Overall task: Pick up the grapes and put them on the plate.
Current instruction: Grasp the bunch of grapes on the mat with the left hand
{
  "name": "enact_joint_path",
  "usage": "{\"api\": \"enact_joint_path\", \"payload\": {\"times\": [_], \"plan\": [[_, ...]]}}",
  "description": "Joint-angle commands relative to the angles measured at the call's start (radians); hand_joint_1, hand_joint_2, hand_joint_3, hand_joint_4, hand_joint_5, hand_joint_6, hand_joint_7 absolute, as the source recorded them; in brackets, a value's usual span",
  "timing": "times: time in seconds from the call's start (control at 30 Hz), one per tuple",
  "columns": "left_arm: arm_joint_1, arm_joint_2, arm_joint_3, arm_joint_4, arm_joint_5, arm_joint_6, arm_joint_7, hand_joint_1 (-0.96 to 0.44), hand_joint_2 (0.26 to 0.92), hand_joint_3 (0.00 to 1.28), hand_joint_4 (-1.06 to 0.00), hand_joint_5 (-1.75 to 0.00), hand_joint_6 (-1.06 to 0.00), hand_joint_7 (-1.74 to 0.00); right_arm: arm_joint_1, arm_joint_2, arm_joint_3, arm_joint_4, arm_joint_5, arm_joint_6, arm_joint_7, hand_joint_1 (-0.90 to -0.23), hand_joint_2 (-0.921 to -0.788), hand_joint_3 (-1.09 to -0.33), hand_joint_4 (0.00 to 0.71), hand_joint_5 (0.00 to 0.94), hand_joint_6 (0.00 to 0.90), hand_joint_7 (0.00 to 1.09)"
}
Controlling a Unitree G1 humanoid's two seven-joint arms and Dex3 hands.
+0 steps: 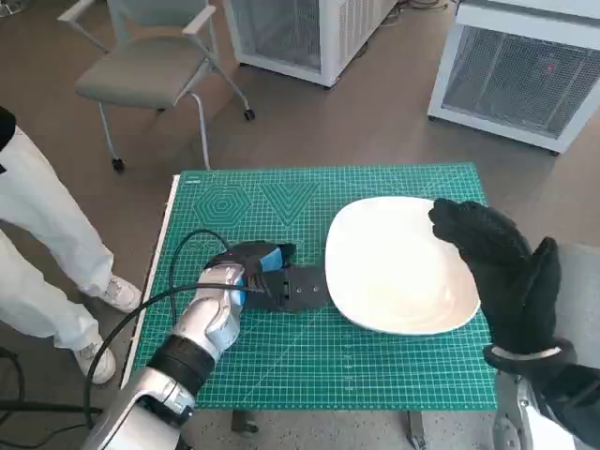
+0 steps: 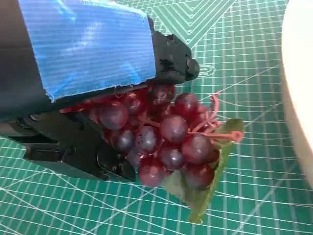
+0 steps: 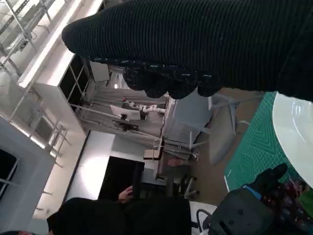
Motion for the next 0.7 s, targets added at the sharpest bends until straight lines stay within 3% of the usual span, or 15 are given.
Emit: {"api": "enact_joint_path", "payload": {"times": [0.03,0.27,0.37,0.4,0.47,0.53,0.63,0.7], "plan": [[-0.025,-0.009,-0.005,0.029,-0.005,-0.007,0.015,0.07,0.835,0.01,-0.10,0.00,-0.29,0.00,0.023,-0.009,-0.001,0.010,-0.004,0.011,0.005,-0.446,-0.921,-0.633,0.422,0.637,0.171,0.95],[-0.031,-0.017,0.004,0.051,-0.015,-0.019,0.037,0.09,0.853,0.02,-0.12,-0.01,-0.32,-0.01,0.018,-0.008,0.000,0.015,-0.007,0.010,0.004,-0.445,-0.921,-0.634,0.420,0.639,0.170,0.95],[-0.037,-0.025,0.007,0.085,-0.021,-0.037,0.064,0.11,0.873,0.03,-0.22,-0.05,-0.36,-0.02,0.018,-0.008,0.001,0.018,-0.007,0.007,0.006,-0.445,-0.921,-0.634,0.420,0.640,0.169,0.95],[-0.039,-0.029,0.006,0.103,-0.022,-0.047,0.078,0.13,0.881,0.05,-0.27,-0.19,-0.38,-0.02,0.018,-0.007,0.001,0.019,-0.007,0.007,0.006,-0.445,-0.921,-0.634,0.420,0.640,0.169,0.95],[-0.043,-0.034,0.004,0.142,-0.021,-0.067,0.108,0.21,0.887,0.15,-0.35,-0.66,-0.45,-0.03,0.020,-0.008,0.001,0.019,-0.007,0.005,0.007,-0.445,-0.921,-0.633,0.420,0.640,0.169,0.95],[-0.045,-0.037,-0.001,0.173,-0.017,-0.082,0.137,0.30,0.821,0.37,-0.41,-1.14,-0.54,-0.03,0.021,-0.008,0.001,0.018,-0.007,0.004,0.007,-0.445,-0.921,-0.633,0.420,0.641,0.170,0.95],[-0.043,-0.039,-0.013,0.197,-0.004,-0.091,0.176,0.36,0.674,0.69,-0.46,-1.47,-0.63,-0.04,0.023,-0.010,-0.001,0.016,-0.008,0.003,0.007,-0.444,-0.921,-0.633,0.420,0.641,0.170,0.95],[-0.040,-0.040,-0.024,0.201,0.006,-0.089,0.192,0.37,0.644,0.77,-0.46,-1.56,-0.66,-0.04,0.023,-0.012,-0.003,0.016,-0.007,0.003,0.006,-0.443,-0.921,-0.633,0.420,0.641,0.170,0.95]]}}
